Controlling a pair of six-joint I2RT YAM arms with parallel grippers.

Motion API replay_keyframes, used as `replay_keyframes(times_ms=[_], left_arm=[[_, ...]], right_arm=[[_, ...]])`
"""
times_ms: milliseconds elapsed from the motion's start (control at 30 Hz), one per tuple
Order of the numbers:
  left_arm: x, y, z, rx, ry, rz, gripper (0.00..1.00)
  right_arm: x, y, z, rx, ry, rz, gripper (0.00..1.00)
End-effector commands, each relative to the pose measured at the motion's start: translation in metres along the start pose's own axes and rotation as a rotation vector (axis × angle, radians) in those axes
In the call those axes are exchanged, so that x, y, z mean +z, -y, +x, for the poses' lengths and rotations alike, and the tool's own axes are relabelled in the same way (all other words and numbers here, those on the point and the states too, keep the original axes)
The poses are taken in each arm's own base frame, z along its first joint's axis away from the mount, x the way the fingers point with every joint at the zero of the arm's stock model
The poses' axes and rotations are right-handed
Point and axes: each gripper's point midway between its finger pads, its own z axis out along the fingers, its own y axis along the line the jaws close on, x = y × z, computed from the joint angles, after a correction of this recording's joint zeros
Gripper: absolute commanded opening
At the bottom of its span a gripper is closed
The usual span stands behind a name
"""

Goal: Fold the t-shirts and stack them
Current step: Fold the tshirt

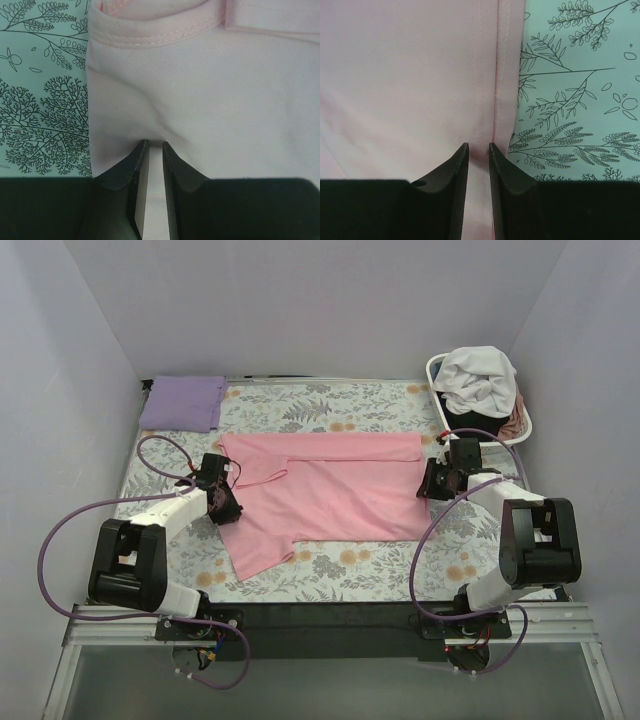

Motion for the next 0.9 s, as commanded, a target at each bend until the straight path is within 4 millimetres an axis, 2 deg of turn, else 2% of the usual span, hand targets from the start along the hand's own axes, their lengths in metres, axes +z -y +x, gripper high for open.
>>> replay_keyframes(times_ms=[0,100,300,400,567,667,867], left_arm=[[0.001,-0.008,-0.004,0.007,0.012,-0.038,0.16],[0.001,-0.008,-0.003,0.007,0.011,-0.039,0.16],[0.001,-0.007,-0.004,0.006,0.016,-0.035,0.16],[0.000,-0.007,-0.005,0.006,0.017,-0.035,0.16],[0.000,-0.007,-0.004,0.008,0.015,-0.034,0.16],[0.001,-0.007,-0.004,0.008,0.013,-0.035,0.15],[0.001,-0.007,-0.004,0.006,0.015,-0.038,0.15]], right_arm=[[0.003,-0.004,-0.012,0.016,0.034,-0.019,0.29],[0.003,0.000,-0.009,0.017,0.032,0.002,0.29],[0.003,-0.004,-0.009,0.022,0.026,-0.022,0.30],[0.004,0.000,-0.005,0.031,0.022,0.000,0.38],[0.006,0.002,0.000,0.029,0.010,0.009,0.39],[0.007,-0.004,0.001,0.022,0.001,-0.035,0.35],[0.003,-0.012,-0.002,0.013,0.009,-0.074,0.19]])
